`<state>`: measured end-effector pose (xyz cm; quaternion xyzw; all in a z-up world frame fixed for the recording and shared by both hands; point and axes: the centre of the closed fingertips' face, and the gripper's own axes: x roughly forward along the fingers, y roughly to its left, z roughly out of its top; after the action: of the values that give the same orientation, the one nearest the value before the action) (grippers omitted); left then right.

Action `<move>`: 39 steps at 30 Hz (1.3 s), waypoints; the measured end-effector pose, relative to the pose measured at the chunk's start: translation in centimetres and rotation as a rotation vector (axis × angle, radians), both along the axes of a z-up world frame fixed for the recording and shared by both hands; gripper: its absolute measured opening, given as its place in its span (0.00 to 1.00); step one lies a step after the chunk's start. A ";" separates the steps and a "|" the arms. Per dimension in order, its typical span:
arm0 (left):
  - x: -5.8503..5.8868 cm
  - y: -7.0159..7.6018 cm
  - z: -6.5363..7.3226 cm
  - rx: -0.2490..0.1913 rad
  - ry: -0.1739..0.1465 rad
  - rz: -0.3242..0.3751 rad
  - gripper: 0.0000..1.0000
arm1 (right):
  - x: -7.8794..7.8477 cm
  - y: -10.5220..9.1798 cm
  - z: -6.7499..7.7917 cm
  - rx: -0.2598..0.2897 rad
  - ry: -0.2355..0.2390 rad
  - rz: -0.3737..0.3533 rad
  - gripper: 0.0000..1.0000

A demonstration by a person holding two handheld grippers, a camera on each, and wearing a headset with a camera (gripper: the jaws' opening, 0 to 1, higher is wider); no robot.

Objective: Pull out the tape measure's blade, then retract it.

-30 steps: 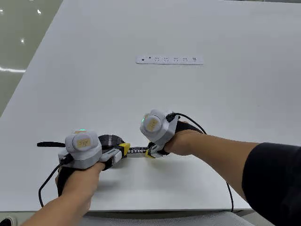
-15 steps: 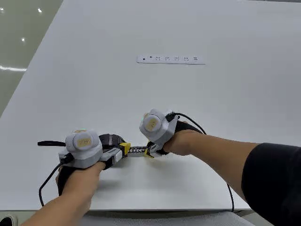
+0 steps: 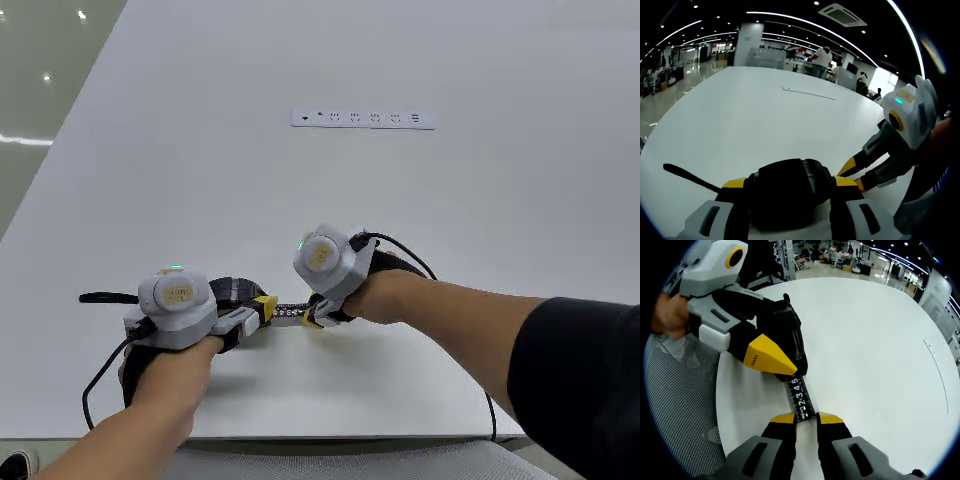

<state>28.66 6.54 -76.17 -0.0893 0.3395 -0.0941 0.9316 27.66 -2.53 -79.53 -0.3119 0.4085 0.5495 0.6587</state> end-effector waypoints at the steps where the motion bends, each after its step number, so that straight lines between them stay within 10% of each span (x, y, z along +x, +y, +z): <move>1: 0.0 0.0 0.0 0.000 0.000 -0.001 0.61 | 0.0 0.0 0.0 0.001 0.000 0.000 0.11; 39: 0.1 0.0 -0.1 -0.002 0.000 -0.005 0.60 | -0.3 1.1 0.1 0.047 0.013 -0.037 0.11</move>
<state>28.72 6.53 -76.24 -0.0895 0.3398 -0.0967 0.9312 27.35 -1.41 -79.47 -0.2851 0.4056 0.5487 0.6732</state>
